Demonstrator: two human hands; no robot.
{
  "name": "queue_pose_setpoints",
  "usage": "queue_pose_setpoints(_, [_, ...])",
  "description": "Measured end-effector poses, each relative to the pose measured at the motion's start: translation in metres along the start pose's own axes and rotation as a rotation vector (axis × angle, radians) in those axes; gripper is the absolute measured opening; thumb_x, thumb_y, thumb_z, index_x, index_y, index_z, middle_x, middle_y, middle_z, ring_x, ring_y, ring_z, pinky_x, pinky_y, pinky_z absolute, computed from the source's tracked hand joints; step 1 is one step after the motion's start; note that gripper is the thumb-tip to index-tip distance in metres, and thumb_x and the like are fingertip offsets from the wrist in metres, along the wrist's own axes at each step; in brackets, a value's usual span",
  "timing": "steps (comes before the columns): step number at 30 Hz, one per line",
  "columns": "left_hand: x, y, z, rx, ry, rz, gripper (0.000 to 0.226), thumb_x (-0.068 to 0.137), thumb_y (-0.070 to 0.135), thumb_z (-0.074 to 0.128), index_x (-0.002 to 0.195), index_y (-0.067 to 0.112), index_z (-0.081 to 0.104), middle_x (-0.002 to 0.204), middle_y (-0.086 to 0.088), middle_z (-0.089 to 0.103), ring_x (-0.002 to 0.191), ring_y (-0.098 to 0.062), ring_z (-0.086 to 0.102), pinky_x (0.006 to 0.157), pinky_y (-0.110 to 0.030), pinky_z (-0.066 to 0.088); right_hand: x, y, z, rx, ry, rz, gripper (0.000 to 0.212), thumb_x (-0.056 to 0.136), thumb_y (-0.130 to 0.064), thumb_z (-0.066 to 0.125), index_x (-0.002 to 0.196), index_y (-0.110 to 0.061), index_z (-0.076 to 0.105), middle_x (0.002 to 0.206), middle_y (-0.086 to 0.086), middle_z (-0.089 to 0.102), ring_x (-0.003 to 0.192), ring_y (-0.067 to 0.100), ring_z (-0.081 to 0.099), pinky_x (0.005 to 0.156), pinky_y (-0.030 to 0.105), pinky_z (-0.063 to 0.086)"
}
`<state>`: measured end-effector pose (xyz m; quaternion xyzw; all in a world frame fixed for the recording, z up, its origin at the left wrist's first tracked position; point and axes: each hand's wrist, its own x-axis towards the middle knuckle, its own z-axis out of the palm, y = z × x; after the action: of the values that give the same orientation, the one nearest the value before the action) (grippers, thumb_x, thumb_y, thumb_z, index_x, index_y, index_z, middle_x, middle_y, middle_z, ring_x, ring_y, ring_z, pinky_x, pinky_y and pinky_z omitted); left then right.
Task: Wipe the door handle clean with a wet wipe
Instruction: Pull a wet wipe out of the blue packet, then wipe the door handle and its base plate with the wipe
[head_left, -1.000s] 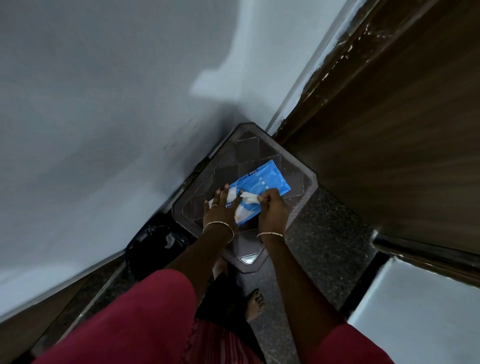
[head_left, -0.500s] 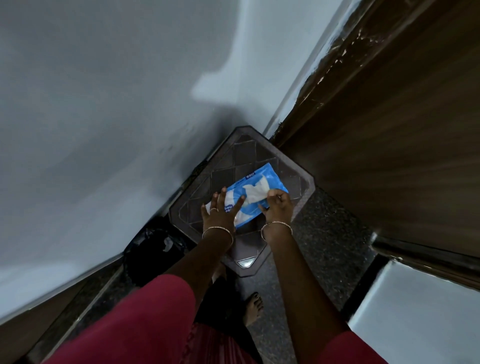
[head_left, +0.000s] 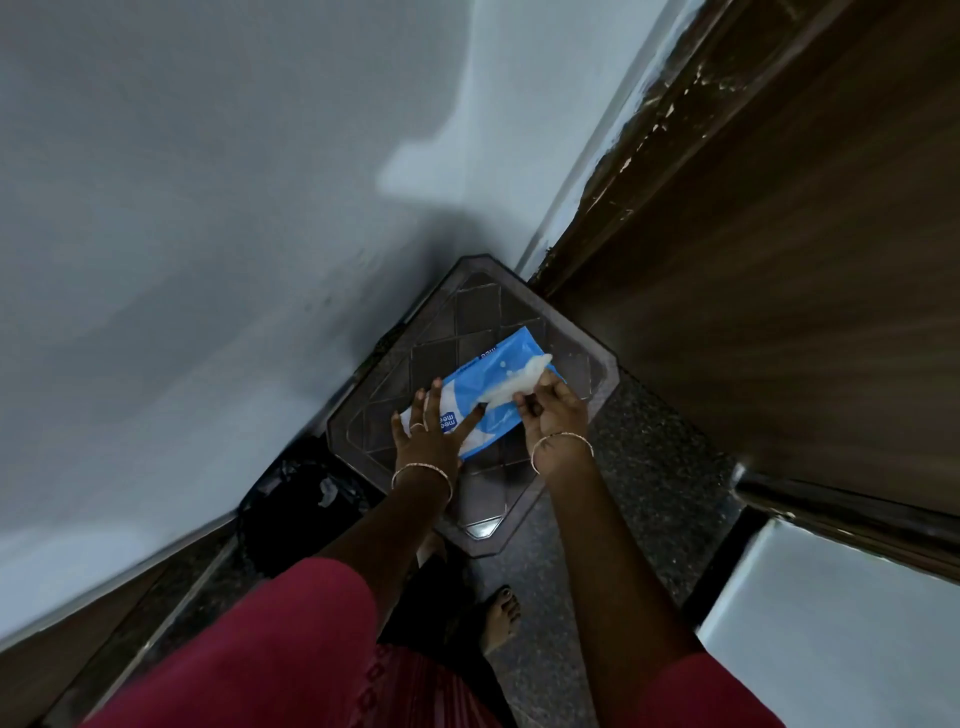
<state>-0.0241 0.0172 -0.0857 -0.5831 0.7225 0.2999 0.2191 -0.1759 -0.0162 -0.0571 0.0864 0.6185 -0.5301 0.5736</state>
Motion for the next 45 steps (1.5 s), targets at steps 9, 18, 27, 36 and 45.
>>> queue_pose_setpoints(9, [0.003, -0.002, -0.001, 0.026, -0.054, 0.004, 0.088, 0.092, 0.031, 0.059, 0.147, 0.054, -0.006, 0.156, -0.012, -0.033, 0.146, -0.037, -0.019, 0.115, -0.065, 0.006, -0.017, -0.053, -0.009, 0.286, -0.070, -0.006, 0.025, 0.093, 0.001, 0.049, 0.101, -0.018, 0.063, 0.089, 0.006, 0.071, 0.082, 0.018, 0.070, 0.070, 0.031, 0.060])
queue_pose_setpoints(18, [-0.023, -0.004, -0.042, -0.204, 0.153, 0.143, 0.057, 0.089, 0.009, 0.055, 0.140, 0.031, 0.044, 0.163, -0.010, 0.011, 0.148, -0.037, 0.015, 0.112, -0.047, 0.036, -0.063, -0.085, -0.025, 0.453, -0.037, 0.169, 0.023, 0.105, -0.017, 0.042, 0.098, -0.008, 0.062, 0.090, 0.012, 0.075, 0.090, 0.025, 0.062, 0.058, 0.032, 0.062])
queue_pose_setpoints(27, [-0.099, 0.122, -0.170, -1.468, 0.084, -0.068, 0.039, 0.092, 0.041, 0.059, 0.109, 0.006, 0.067, 0.101, -0.017, 0.073, 0.081, -0.021, 0.071, 0.070, -0.030, 0.058, -0.153, -0.171, -0.044, 0.476, -0.216, 0.129, 0.063, 0.077, -0.060, 0.072, 0.115, -0.010, 0.066, 0.123, 0.010, 0.067, 0.114, 0.030, 0.063, 0.091, 0.040, 0.054])
queue_pose_setpoints(36, [-0.145, 0.248, -0.233, -1.834, 0.237, -0.068, 0.016, 0.085, -0.002, 0.068, 0.100, 0.002, 0.064, 0.081, -0.009, 0.071, 0.065, -0.016, 0.069, 0.061, -0.030, 0.060, -0.179, -0.285, -0.093, 0.047, -0.385, 0.039, 0.030, 0.085, -0.027, 0.074, 0.108, -0.009, 0.070, 0.112, 0.008, 0.069, 0.100, 0.022, 0.068, 0.075, 0.029, 0.056])
queue_pose_setpoints(45, [-0.170, 0.322, -0.264, -1.751, 0.400, 0.097, 0.017, 0.084, 0.019, 0.073, 0.093, 0.004, 0.073, 0.092, -0.017, 0.072, 0.083, -0.031, 0.066, 0.071, -0.038, 0.055, -0.212, -0.392, -0.147, -0.578, -0.516, -0.363, 0.021, 0.088, -0.023, 0.073, 0.106, -0.014, 0.077, 0.099, 0.002, 0.080, 0.096, 0.012, 0.072, 0.082, 0.026, 0.051])
